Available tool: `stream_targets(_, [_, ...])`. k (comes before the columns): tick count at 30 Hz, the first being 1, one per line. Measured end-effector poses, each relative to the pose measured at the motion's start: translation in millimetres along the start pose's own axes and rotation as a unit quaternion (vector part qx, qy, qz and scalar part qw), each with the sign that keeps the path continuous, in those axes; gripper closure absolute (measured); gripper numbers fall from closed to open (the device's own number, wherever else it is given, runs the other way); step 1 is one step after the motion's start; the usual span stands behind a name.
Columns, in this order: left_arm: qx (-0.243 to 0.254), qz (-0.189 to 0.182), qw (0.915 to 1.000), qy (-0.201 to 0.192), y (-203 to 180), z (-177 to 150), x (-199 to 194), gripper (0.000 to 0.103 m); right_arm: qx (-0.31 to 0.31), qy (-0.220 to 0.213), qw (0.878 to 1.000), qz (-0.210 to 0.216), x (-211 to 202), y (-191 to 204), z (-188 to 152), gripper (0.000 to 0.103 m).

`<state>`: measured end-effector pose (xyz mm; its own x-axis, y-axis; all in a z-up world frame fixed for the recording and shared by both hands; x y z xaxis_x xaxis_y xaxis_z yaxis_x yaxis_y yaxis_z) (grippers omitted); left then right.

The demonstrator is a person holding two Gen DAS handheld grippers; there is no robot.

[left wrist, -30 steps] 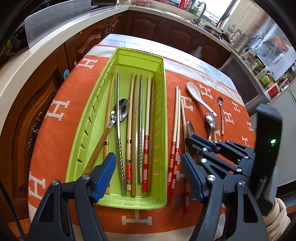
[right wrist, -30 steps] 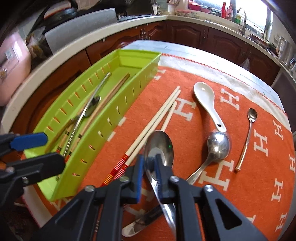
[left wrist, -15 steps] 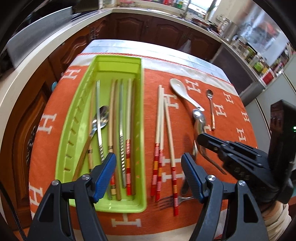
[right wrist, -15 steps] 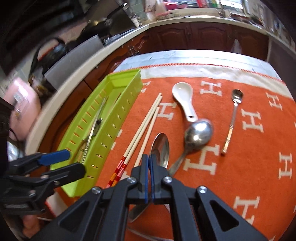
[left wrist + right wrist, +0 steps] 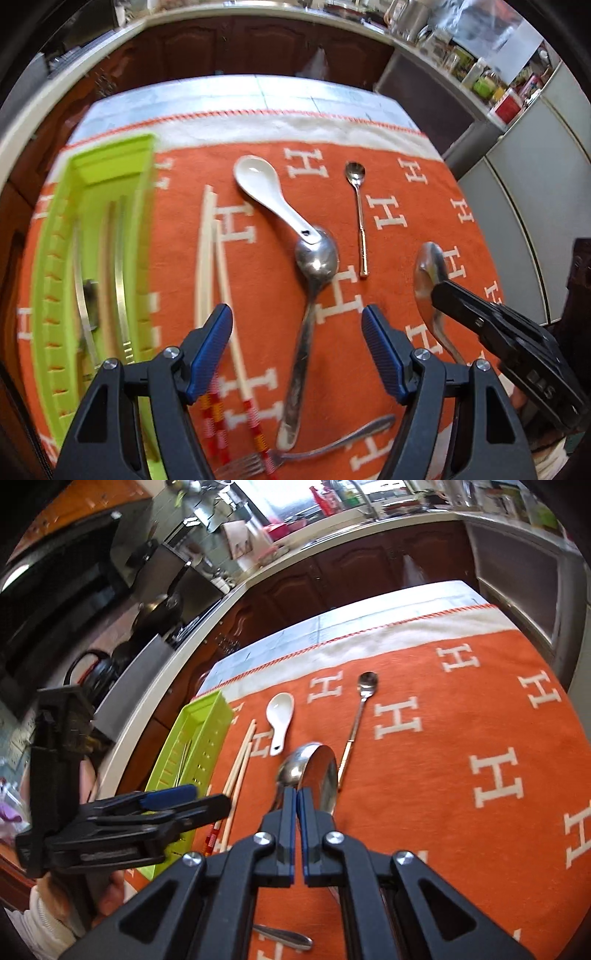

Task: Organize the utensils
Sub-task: 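Carry the silver spoon toward the green tray with the right tool, then grasp a large silver spoon with the left tool while the right tool holds its spoon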

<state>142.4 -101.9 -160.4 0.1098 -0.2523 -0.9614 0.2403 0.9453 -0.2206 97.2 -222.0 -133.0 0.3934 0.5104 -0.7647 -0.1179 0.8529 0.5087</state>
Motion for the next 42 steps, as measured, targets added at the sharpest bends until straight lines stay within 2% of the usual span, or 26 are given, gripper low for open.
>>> stream_targets(5, [-0.008, -0.005, 0.9994, 0.034, -2.5, 8.4, 26.7, 0.044, 0.013, -0.002, 1.0, 0.017, -0.5, -12.9, -1.8, 0.102])
stream_targets(9, [0.0, 0.011, 0.999, 0.043, -6.9, 11.7, 39.6, 0.047, 0.017, -0.004, 0.999, 0.032, -1.2, -19.0, -1.6, 0.102])
stream_targets(13, [0.005, 0.01, 0.9981, 0.06, -10.8, 12.7, 52.0, 0.058, 0.022, -0.008, 0.999, 0.043, -2.9, -23.8, -0.6, 0.102])
stream_targets(21, [0.011, 0.013, 0.9988, 0.047, -16.9, 23.6, 57.5, 0.058, 0.033, -0.012, 0.998, 0.054, -4.2, -34.0, 0.1, 0.102])
stream_targets(25, [0.018, 0.029, 0.9988, 0.036, -20.8, 24.5, 58.7, 0.058, 0.036, -0.013, 0.998, 0.056, -4.5, -36.7, -0.3, 0.102])
stream_targets(27, [0.019, 0.041, 0.9985, 0.031, -20.9, 23.7, 58.2, 0.066, 0.037, -0.015, 0.998, 0.056, -4.9, -37.3, -0.2, 0.102])
stream_targets(28, [0.018, 0.048, 0.9983, 0.027, -21.0, 23.7, 58.1, 0.08, 0.037, -0.014, 0.998, 0.056, -5.1, -37.6, -0.3, 0.102])
stream_targets(29, [0.018, 0.046, 0.9984, 0.027, -22.9, 24.2, 59.4, 0.091, 0.037, -0.014, 0.998, 0.057, -5.1, -37.6, -0.2, 0.102])
stream_targets(32, [0.002, 0.022, 0.9994, 0.029, -20.8, 23.3, 59.2, 0.095, 0.038, -0.014, 0.998, 0.057, -5.3, -38.0, -0.5, 0.102])
stream_targets(35, [-0.013, -0.003, 0.9993, 0.034, -17.0, 19.7, 58.2, 0.096, 0.037, -0.014, 0.998, 0.056, -5.6, -38.3, -0.7, 0.102])
stream_targets(42, [-0.015, -0.012, 0.9994, 0.027, -18.1, 8.8, 48.0, 0.096, 0.034, -0.014, 0.998, 0.058, -8.4, -35.4, -1.9, 0.102])
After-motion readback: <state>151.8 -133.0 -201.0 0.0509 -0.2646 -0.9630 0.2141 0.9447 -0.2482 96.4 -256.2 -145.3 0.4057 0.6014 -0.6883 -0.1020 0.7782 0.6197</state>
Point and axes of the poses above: each gripper's, at about its wrist camera, not at the fingertips, and x roughly the way its jaws point, y to its left, z to its top, the point moved 8 cm from there along x, roughly the way its jaws point, and after that the axes turned 13 degrees about y, right-handed, at the moved point
